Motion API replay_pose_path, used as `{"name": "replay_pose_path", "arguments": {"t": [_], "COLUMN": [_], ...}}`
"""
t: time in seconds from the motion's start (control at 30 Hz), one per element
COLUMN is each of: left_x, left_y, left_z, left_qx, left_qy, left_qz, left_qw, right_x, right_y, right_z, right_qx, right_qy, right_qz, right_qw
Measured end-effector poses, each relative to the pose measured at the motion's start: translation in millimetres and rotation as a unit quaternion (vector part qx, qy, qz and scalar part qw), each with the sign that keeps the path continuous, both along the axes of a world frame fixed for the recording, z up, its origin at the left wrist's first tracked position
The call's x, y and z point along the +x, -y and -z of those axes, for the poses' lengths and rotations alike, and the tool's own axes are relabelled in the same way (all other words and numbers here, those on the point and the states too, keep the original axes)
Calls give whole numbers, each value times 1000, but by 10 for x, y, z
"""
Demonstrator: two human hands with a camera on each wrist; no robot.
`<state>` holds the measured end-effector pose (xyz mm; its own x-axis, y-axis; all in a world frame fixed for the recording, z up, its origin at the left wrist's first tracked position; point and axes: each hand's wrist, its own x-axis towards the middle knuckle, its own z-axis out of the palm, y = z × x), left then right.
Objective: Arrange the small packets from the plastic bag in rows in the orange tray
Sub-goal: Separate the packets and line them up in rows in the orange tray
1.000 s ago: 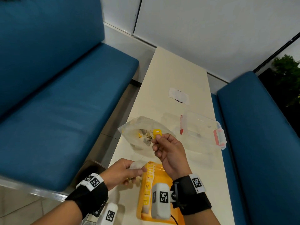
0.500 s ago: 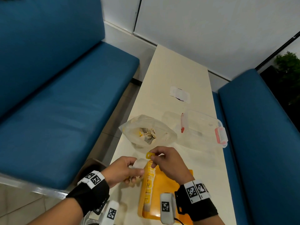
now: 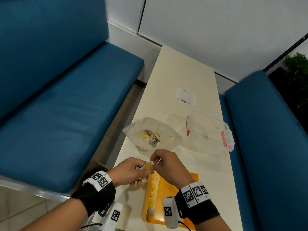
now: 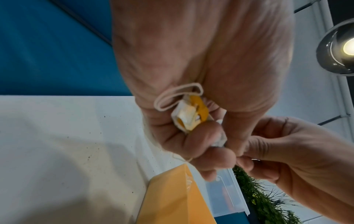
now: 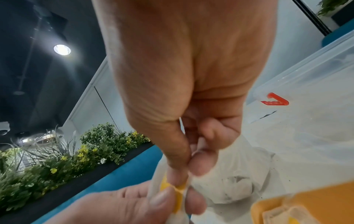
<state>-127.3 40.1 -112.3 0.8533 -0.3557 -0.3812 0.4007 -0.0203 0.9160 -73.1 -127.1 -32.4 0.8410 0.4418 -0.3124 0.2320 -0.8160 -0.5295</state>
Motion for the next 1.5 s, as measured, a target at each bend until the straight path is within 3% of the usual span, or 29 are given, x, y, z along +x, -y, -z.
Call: {"name": "replay_pose_path", "arguments": {"t": [0.1, 0.27, 0.47, 0.7, 0.9, 1.07, 1.5], "left_x": [13, 36, 55, -1, -64, -116, -221], "left_y": [0, 40, 85, 168, 293, 387, 462], "left_z": [-15, -66, -49, 194, 330, 353, 326], "left_qx": [-8, -7, 27, 179, 255, 250, 203], "left_qy": [6, 29, 43, 7, -19, -37, -98], "left_qz": [-25, -35, -17, -16, 58, 69, 44], "left_qw": [1000, 999, 999, 984, 965, 965, 973], "right_x": [-17, -123, -170, -408, -765, -881, -1002], "right_y": [54, 162, 273, 725, 799, 689, 594], "right_z": [54, 91, 125, 273, 580, 800, 992], "right_qx": [46, 207, 274, 193, 72, 5, 8], "right_qy": [7, -155, -132, -165, -249, -237, -182], "right_qz": [87, 180, 230, 197, 147, 117, 156], "right_qw": [995, 949, 924, 947, 954, 964, 971]}}
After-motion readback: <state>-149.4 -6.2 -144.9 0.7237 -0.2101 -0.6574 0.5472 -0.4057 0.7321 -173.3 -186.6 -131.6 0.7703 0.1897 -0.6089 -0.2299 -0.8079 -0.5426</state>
